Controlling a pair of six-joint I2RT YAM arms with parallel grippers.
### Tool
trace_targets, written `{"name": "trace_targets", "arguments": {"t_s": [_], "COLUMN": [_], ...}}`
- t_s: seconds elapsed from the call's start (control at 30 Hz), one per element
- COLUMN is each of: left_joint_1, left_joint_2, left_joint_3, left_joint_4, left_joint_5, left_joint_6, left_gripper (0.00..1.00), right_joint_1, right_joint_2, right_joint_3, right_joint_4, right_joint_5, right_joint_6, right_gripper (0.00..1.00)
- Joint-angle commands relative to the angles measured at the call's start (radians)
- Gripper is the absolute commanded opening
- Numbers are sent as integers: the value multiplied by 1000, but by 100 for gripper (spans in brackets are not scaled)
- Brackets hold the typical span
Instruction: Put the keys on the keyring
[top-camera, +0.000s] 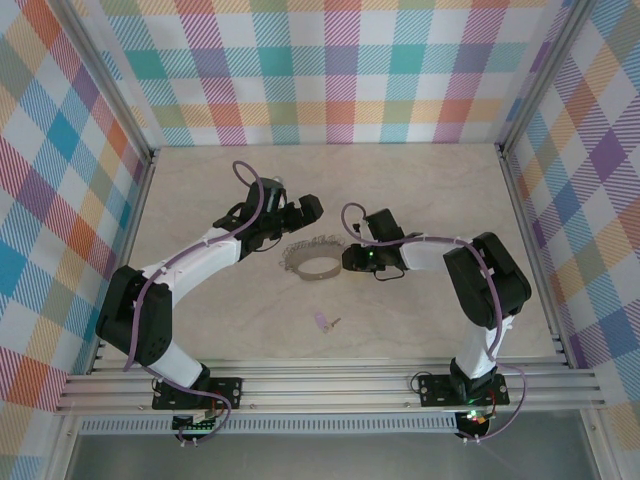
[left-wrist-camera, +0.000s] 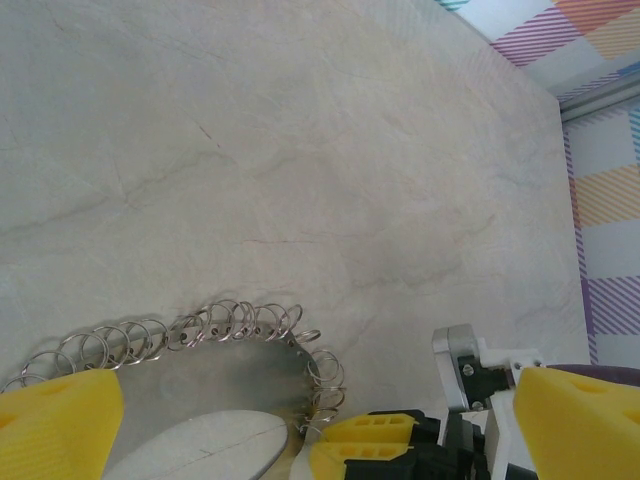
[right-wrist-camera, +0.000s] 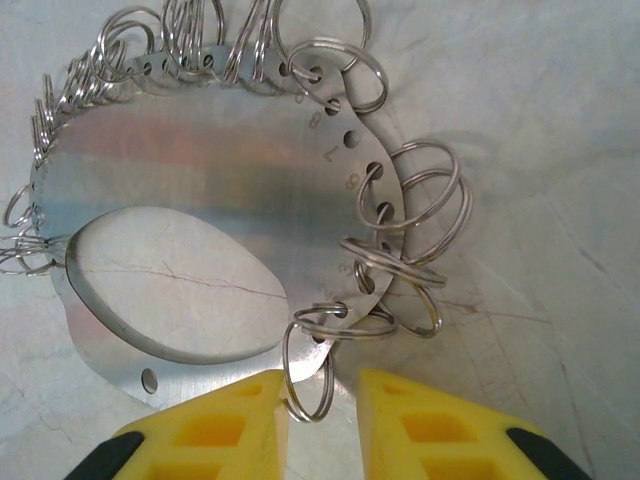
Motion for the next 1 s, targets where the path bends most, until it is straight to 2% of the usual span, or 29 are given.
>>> {"name": "trace_targets", "arguments": {"t_s": [0.0, 0.97], "left_joint_1": [-4, -4], "left_joint_2": [-11, -13], "left_joint_3": [7, -1], "left_joint_4": [-3, 5], "left_joint_5": [14, 12], "left_joint_6": [7, 6], "left_gripper": [100, 100], "right_joint_1": [-1, -1], "right_joint_2": [2, 32], "right_joint_3": [30, 25], "right_joint_4": [-9, -18], "right_joint_5": [12, 7], "right_joint_6": [-7, -5], "right_gripper": [24, 18]}}
